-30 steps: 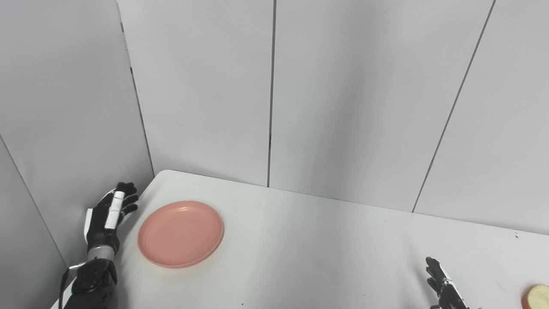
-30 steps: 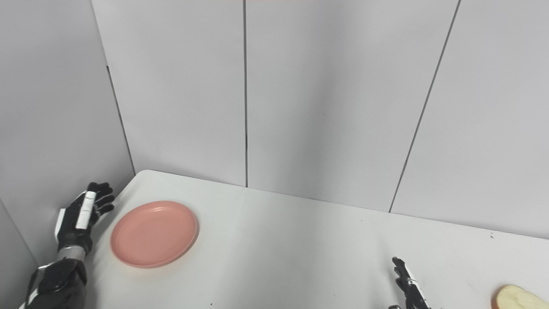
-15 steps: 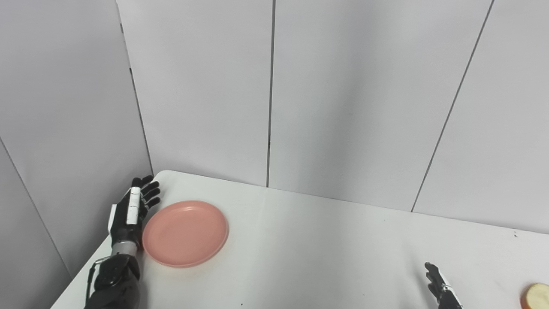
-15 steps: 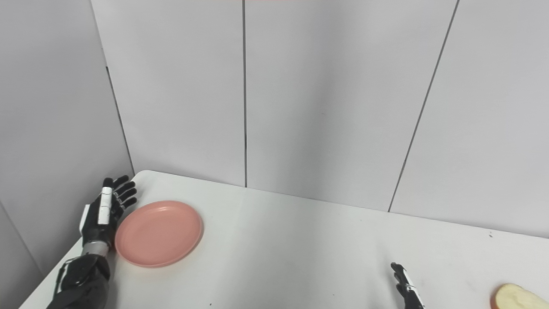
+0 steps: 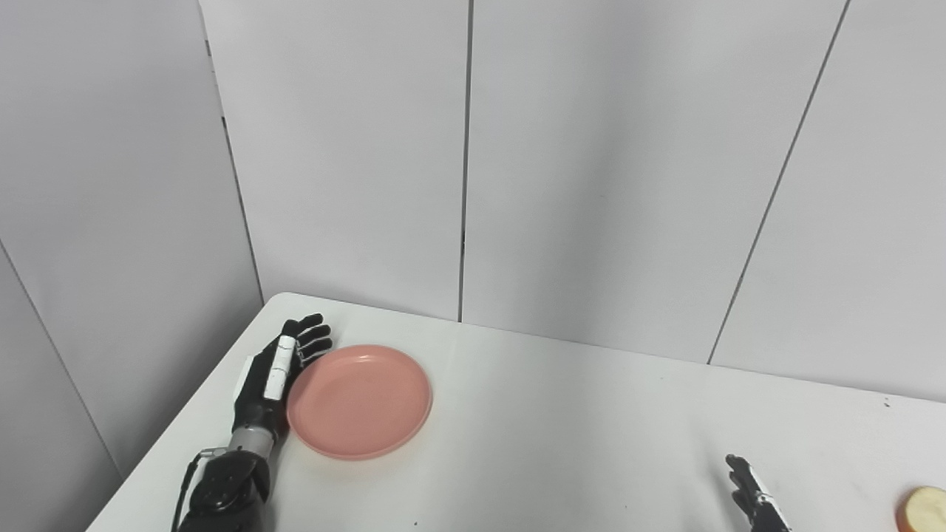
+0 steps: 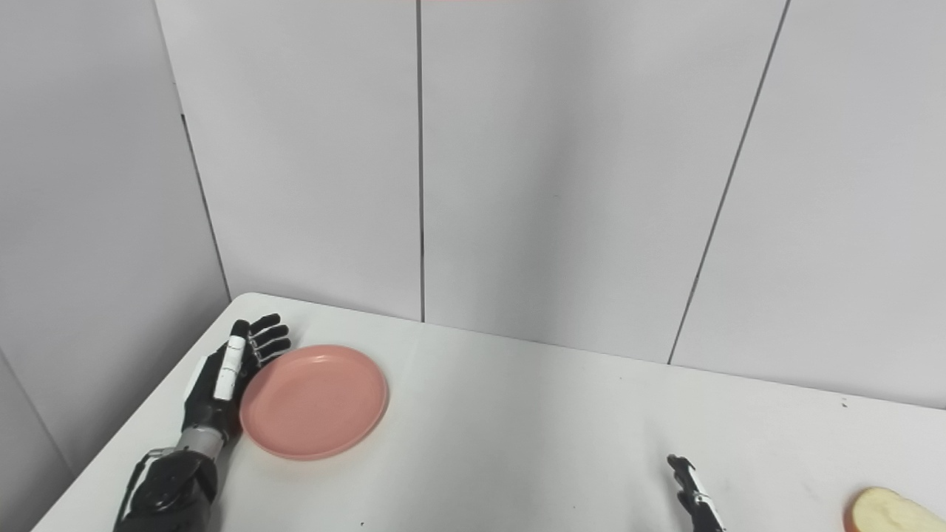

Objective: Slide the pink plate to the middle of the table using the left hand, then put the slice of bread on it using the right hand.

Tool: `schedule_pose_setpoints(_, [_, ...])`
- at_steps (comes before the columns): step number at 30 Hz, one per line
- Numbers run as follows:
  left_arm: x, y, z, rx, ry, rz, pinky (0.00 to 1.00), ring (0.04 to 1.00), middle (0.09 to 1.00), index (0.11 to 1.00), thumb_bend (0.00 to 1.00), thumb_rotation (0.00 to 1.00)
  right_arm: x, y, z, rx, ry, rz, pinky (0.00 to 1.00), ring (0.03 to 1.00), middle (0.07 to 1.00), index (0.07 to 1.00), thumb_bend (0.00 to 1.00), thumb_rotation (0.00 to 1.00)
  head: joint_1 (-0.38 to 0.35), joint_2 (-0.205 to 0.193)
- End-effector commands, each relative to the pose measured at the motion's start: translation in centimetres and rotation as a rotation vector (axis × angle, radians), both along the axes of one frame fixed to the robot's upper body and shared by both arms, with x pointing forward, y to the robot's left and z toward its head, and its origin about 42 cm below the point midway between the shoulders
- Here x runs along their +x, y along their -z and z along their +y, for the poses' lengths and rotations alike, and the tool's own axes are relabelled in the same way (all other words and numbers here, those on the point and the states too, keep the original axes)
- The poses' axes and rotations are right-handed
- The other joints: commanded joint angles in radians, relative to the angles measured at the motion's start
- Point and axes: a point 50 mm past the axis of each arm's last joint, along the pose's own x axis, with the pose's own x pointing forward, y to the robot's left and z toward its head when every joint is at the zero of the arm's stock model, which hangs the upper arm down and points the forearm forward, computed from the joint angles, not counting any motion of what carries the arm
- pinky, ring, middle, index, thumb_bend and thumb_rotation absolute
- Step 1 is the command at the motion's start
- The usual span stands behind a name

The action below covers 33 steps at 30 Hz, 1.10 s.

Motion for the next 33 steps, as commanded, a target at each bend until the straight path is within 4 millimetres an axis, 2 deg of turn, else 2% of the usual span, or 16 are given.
schedule_pose_setpoints(1, [-0.1, 0.5, -1.8, 0.000, 0.050, 0.020, 0.73, 0.763, 0.765, 0.731, 0.95, 0.87, -1.5, 1.7, -0.2, 0.011, 0.022, 0.051, 0.98, 0.981, 0.984, 0.927, 0.68, 0.89, -0.003, 0.003])
schedule_pose_setpoints(5, [-0.2, 0.6, -3.5, -0.001, 0.076, 0.016, 0.70, 0.751, 0.755, 0.723, 0.98, 0.85, -1.6, 1.7, -0.1, 0.008, 0.022, 0.047, 0.98, 0.979, 0.983, 0.930, 0.66, 0.88, -0.009, 0.009])
schedule_pose_setpoints(9, [-0.1, 0.9, -6.2, 0.002, 0.131, 0.013, 0.69, 0.743, 0.748, 0.721, 0.96, 0.86, -1.6, 1.6, 0.2, 0.004, 0.022, 0.053, 0.98, 0.973, 0.983, 0.927, 0.62, 0.87, -0.021, 0.012])
schedule_pose_setpoints(17, [0.6, 1.0, -11.0, 0.003, 0.225, 0.004, 0.69, 0.756, 0.752, 0.715, 0.95, 0.86, -1.5, 1.6, 0.9, -0.013, 0.025, 0.047, 0.96, 0.955, 0.971, 0.915, 0.67, 0.89, -0.062, 0.020])
schedule_pose_setpoints(22, [0.8, 1.1, -14.0, -0.016, 0.285, 0.004, 0.70, 0.759, 0.753, 0.715, 0.98, 0.87, -1.6, 1.5, 1.4, -0.023, 0.027, 0.036, 0.94, 0.937, 0.962, 0.899, 0.68, 0.90, -0.061, 0.023])
schedule_pose_setpoints(29, [0.9, 1.5, -17.9, 0.011, 0.399, 0.033, 0.72, 0.749, 0.748, 0.701, 0.97, 0.88, -1.7, 1.1, 2.2, -0.036, 0.033, 0.035, 0.93, 0.932, 0.962, 0.897, 0.68, 0.91, -0.104, 0.052])
schedule_pose_setpoints(33, [0.7, 1.8, -19.5, 0.011, 0.466, 0.061, 0.72, 0.768, 0.775, 0.736, 0.97, 0.91, -1.6, 0.7, 2.7, -0.045, 0.036, 0.033, 0.93, 0.920, 0.959, 0.893, 0.68, 0.92, -0.128, 0.078])
